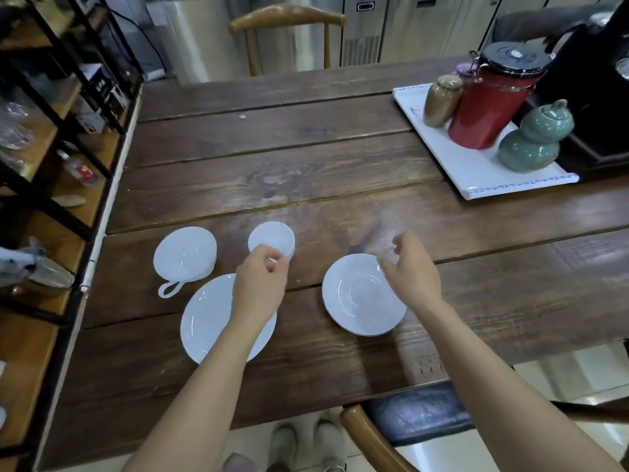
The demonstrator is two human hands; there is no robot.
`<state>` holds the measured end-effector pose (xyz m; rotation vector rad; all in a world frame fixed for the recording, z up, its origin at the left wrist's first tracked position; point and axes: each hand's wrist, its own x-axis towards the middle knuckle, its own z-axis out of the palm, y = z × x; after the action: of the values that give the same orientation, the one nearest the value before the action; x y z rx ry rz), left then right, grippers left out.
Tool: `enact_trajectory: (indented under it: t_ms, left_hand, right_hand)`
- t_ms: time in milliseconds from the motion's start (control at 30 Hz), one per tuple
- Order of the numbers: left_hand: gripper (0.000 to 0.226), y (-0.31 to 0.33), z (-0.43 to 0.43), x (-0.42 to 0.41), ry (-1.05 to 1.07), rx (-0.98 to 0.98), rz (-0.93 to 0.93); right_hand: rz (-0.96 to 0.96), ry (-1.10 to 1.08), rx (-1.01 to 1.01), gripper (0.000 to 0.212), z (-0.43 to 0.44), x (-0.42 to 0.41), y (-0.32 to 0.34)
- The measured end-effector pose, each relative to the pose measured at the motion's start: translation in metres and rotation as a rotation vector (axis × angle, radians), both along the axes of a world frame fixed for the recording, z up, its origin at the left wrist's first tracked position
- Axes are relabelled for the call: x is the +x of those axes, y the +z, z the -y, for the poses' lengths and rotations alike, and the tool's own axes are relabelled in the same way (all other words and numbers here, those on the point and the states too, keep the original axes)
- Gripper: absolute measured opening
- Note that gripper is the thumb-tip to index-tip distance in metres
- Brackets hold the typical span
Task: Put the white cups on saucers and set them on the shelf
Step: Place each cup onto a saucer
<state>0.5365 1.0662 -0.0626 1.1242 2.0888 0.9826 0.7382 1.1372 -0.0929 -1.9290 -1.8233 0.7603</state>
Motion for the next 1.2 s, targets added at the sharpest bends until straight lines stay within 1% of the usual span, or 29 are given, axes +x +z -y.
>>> enact_trajectory:
  t_ms: [33,67,100,167,200,267,333,400,467,567,667,700,767,800,833,900,967,1033,1067,1133,1167,1200]
  left_hand:
    - [0.013,0.000,-0.001,-0.008,0.070,0.083,-0.036]
    - [0.021,0.001,-0.002,-0.016,0.128,0.138,-0.041]
    - [0.033,-0.003,-0.004,-0.025,0.160,0.173,-0.019]
    - [0.066,-0.012,-0.006,-0.041,0.127,0.158,0.041]
    - [0.084,-0.019,-0.007,-0.050,0.081,0.105,0.045]
    - [0.112,-0.030,-0.008,-0.064,-0.045,-0.030,0.021]
    - [0.123,-0.037,-0.010,-0.074,-0.183,-0.131,-0.018]
    - [0.122,-0.040,-0.015,-0.078,-0.280,-0.175,-0.099]
    - [0.115,-0.038,-0.022,-0.078,-0.313,-0.178,-0.139]
    - [0.112,-0.039,-0.031,-0.080,-0.295,-0.159,-0.051]
    - [0.106,-0.044,-0.039,-0.081,-0.317,-0.188,0.030]
    - [0.101,-0.045,-0.042,-0.081,-0.332,-0.184,0.064]
    - [0.077,-0.048,-0.048,-0.080,-0.339,-0.141,0.108]
    - [0.066,-0.048,-0.049,-0.080,-0.336,-0.126,0.114]
    - [0.060,-0.047,-0.050,-0.081,-0.340,-0.116,0.118]
    - [0.061,-0.047,-0.052,-0.084,-0.347,-0.115,0.111]
    - [0.066,-0.047,-0.054,-0.087,-0.339,-0.117,0.122]
    - [0.069,-0.044,-0.057,-0.083,-0.343,-0.102,0.155]
    - [0.069,-0.041,-0.058,-0.080,-0.359,-0.091,0.156]
    - [0.074,-0.035,-0.062,-0.071,-0.412,-0.069,0.149]
    - [0.076,-0.032,-0.063,-0.065,-0.440,-0.069,0.151]
    - [0.078,-0.029,-0.065,-0.059,-0.467,-0.075,0.157]
  right_hand:
    - [-0.006,0.041,0.015,0.034,-0.004,-0.009,0.004]
    - [-0.011,0.084,0.030,0.031,-0.007,-0.019,0.005]
    - [-0.021,0.127,0.048,0.030,-0.009,-0.029,0.006]
    - [-0.042,0.213,0.089,0.035,-0.013,-0.050,0.002]
    - [-0.049,0.253,0.094,0.043,-0.016,-0.059,0.000]
    - [-0.040,0.336,0.039,0.067,-0.020,-0.077,-0.003]
    - [-0.031,0.424,-0.053,0.088,-0.025,-0.091,-0.007]
    - [-0.044,0.489,-0.132,0.098,-0.029,-0.103,-0.013]
    - [-0.069,0.501,-0.196,0.101,-0.030,-0.113,-0.016]
    - [-0.134,0.484,-0.277,0.102,-0.032,-0.123,-0.019]
    - [-0.182,0.512,-0.288,0.098,-0.031,-0.128,-0.017]
    - [-0.214,0.520,-0.293,0.092,-0.032,-0.130,-0.018]
    - [-0.284,0.534,-0.299,0.074,-0.033,-0.136,-0.013]
    - [-0.293,0.540,-0.288,0.065,-0.034,-0.139,-0.013]
    - [-0.289,0.533,-0.278,0.056,-0.036,-0.141,-0.015]
    - [-0.265,0.521,-0.265,0.038,-0.039,-0.144,-0.019]
    - [-0.288,0.482,-0.254,0.020,-0.038,-0.145,-0.015]
    - [-0.366,0.455,-0.231,0.016,-0.035,-0.138,-0.007]
    - [-0.414,0.446,-0.218,0.021,-0.033,-0.132,-0.002]
    - [-0.472,0.430,-0.191,0.052,-0.030,-0.117,0.007]
    - [-0.447,0.415,-0.193,0.065,-0.029,-0.107,0.006]
    - [-0.423,0.411,-0.192,0.073,-0.028,-0.097,0.008]
